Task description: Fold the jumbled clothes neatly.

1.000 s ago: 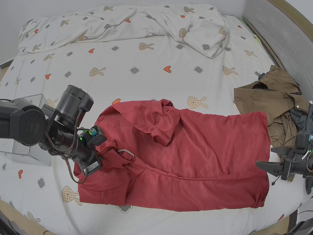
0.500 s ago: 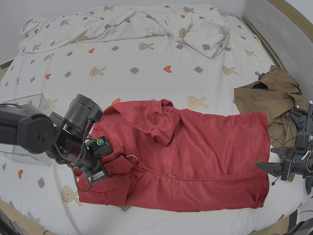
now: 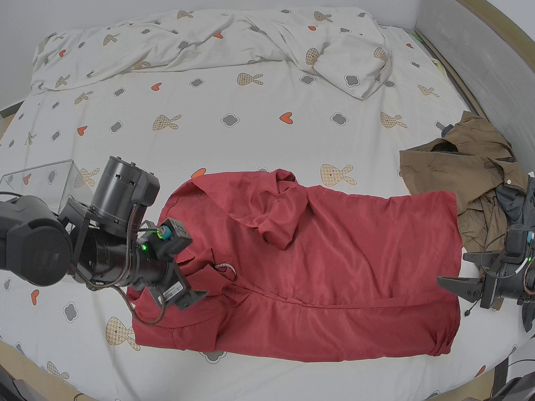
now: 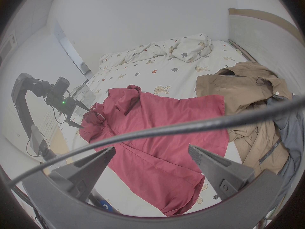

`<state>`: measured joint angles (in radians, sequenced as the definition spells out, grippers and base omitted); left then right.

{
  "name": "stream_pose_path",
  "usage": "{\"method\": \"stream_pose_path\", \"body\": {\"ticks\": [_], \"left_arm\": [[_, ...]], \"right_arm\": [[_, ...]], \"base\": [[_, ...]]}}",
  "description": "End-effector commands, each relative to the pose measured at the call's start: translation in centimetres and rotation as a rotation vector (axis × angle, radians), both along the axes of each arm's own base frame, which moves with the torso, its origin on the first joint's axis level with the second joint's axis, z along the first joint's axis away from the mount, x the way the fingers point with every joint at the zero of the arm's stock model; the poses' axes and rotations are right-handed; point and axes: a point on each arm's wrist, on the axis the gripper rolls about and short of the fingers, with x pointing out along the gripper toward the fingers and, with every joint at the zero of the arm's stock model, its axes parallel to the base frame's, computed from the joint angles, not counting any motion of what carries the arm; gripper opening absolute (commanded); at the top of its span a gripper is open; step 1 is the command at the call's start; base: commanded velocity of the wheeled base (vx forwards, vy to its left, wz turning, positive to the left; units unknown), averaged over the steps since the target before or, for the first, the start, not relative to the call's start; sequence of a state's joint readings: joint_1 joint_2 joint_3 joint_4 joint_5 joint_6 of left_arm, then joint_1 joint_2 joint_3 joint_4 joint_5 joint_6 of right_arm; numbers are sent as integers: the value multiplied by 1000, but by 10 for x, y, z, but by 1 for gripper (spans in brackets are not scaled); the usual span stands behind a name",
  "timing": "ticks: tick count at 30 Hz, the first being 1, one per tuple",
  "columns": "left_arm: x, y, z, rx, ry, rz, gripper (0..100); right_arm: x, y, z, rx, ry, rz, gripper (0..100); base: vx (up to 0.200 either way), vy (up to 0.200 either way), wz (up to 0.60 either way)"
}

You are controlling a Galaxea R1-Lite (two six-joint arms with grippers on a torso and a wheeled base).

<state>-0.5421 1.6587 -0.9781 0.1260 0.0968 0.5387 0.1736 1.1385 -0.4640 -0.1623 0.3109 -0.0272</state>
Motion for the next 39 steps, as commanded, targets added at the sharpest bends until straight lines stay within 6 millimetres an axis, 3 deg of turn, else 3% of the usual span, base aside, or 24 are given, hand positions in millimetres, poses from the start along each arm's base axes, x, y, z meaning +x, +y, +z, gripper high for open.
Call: {"method": "stream_pose_path", "body": {"ticks": [1,7,13,18,25,39], "left_arm": [[21,-6,-1,-117,10,51,100],[52,-29,-13,-353,185,83,100],[60,-36,-12,-499,323,112,100],[53,-31,-12,-539,389,105,100],[44,-26,-27,-507,437,121,100],[4,-23,-37,-472,520,76,100]], "right_arm": [[0,0,0,0,2,2,100],[0,0,-1,-1,5,2,100],[0,0,-1,-1,5,2,100],[0,0,-3,-2,11,2,100],[0,0,-3,-2,14,2,100],[0,2,-5,-4,23,13,100]], "base": [[0,0,0],[0,0,0],[0,0,0],[0,0,0],[0,0,0],[0,0,0]]}}
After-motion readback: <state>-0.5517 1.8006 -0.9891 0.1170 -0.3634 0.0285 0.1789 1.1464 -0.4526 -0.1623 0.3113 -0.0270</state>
